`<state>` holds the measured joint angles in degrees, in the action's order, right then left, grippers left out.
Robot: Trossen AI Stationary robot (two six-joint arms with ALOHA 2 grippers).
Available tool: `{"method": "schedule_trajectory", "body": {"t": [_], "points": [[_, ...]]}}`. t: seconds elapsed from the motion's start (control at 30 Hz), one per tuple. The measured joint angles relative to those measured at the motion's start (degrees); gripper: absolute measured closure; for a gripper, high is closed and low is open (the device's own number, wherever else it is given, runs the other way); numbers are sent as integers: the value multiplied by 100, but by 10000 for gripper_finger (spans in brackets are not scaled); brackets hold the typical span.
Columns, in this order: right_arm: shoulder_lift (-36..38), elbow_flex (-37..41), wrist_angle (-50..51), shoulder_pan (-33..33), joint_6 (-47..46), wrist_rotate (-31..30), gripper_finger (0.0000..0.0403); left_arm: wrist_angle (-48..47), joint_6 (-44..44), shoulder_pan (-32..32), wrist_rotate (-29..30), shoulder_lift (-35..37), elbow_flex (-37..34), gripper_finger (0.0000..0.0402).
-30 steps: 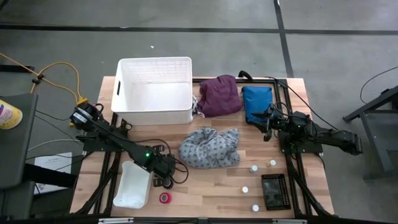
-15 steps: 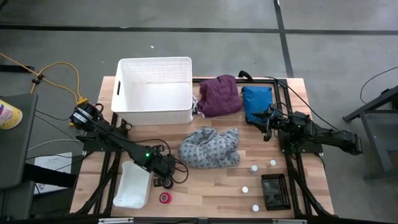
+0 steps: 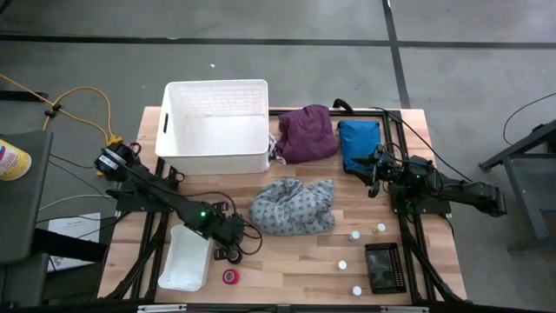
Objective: Pick & place medical supplies in basket/bin
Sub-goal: Put the pink bandage into the bottom white bin
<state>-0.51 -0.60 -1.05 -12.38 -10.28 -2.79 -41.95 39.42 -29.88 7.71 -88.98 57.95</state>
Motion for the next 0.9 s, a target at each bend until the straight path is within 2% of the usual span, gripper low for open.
{"method": "schedule_trajectory", "body": {"t": [0.47, 0.9], "points": [[0, 0, -1, -1, 1, -1, 221, -618, -251, 428, 15, 1632, 0, 377], [0, 0, 1, -1, 1, -1, 221, -866, -212, 208, 37, 1778, 0, 376]]}}
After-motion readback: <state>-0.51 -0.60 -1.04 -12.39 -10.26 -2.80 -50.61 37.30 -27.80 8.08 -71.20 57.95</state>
